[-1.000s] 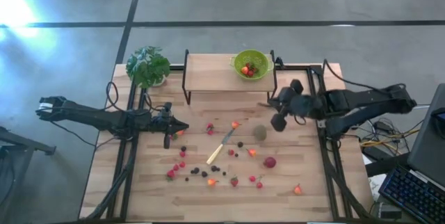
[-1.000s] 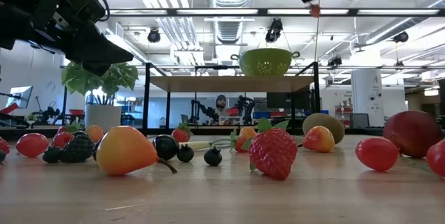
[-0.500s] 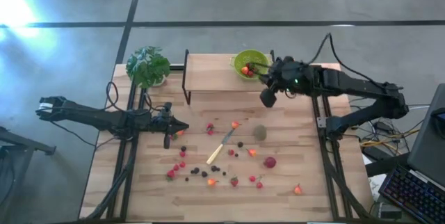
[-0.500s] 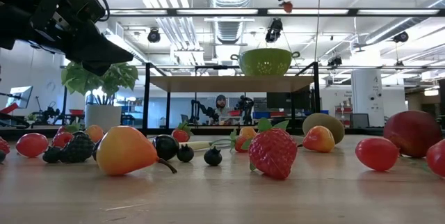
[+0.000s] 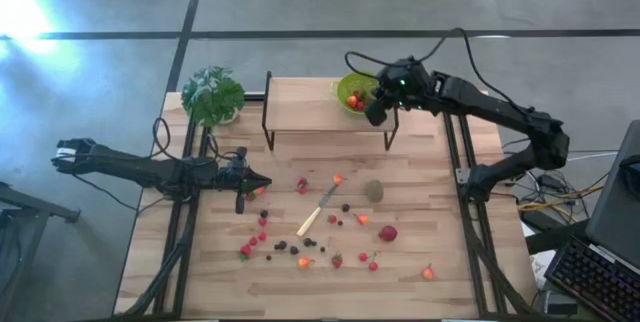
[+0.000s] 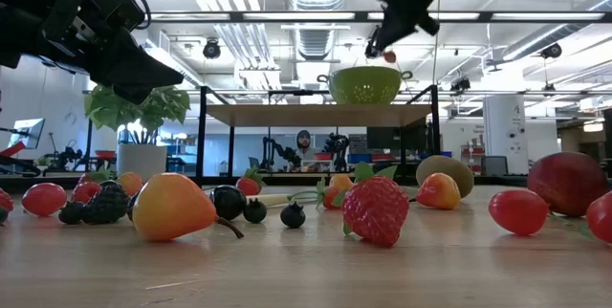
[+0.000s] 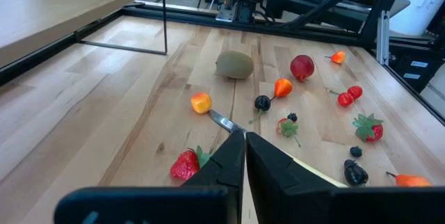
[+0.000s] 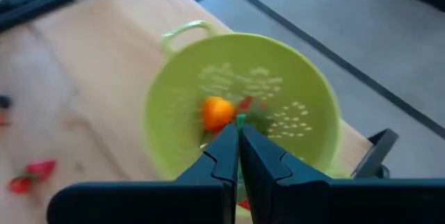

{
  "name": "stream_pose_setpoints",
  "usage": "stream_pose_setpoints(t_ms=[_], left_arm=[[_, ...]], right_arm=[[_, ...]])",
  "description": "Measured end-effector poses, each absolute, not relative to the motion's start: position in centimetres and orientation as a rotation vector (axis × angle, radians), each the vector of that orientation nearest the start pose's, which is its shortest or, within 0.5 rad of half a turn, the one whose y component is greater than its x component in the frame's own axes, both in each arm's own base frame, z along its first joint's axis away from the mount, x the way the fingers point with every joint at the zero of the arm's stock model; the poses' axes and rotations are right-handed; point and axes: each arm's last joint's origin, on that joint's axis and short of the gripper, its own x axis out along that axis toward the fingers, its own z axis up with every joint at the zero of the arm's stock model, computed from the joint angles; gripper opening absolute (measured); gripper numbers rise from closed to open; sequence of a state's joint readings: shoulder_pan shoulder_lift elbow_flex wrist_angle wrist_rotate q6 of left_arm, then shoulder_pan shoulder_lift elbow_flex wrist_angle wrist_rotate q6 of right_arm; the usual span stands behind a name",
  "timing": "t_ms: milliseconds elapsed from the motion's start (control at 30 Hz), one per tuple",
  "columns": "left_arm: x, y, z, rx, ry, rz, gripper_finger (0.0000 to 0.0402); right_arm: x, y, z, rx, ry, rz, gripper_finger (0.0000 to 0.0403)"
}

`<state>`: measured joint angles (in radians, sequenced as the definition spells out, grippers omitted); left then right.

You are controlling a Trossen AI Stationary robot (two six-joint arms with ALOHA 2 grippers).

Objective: Pick & Place Fruit
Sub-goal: Put the strawberry into the strainer bowl

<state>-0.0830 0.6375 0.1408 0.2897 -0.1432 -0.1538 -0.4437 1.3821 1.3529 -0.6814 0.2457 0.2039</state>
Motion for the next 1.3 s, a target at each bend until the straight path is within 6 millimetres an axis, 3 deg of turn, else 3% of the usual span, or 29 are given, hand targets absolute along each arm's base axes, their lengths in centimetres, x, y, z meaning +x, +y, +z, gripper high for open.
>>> stream_pose_setpoints(t_ms=[267, 533, 1300], left_arm=[[14.6, -0.8, 17.7, -0.130, 0.200, 0.076, 0.0020], [14.6, -0.8, 17.7, -0.130, 0.201, 0.076, 0.0020], [14.6, -0.8, 17.7, -0.130, 0.200, 0.076, 0.0020]], right_arm=[[27.0, -15.1, 33.3, 0.270, 0.713, -0.748, 0.0008], [27.5, -15.7, 32.4, 0.274, 0.742, -0.756, 0.0008], [27.1, -15.9, 32.3, 0.265, 0.760, -0.831, 0.0009]])
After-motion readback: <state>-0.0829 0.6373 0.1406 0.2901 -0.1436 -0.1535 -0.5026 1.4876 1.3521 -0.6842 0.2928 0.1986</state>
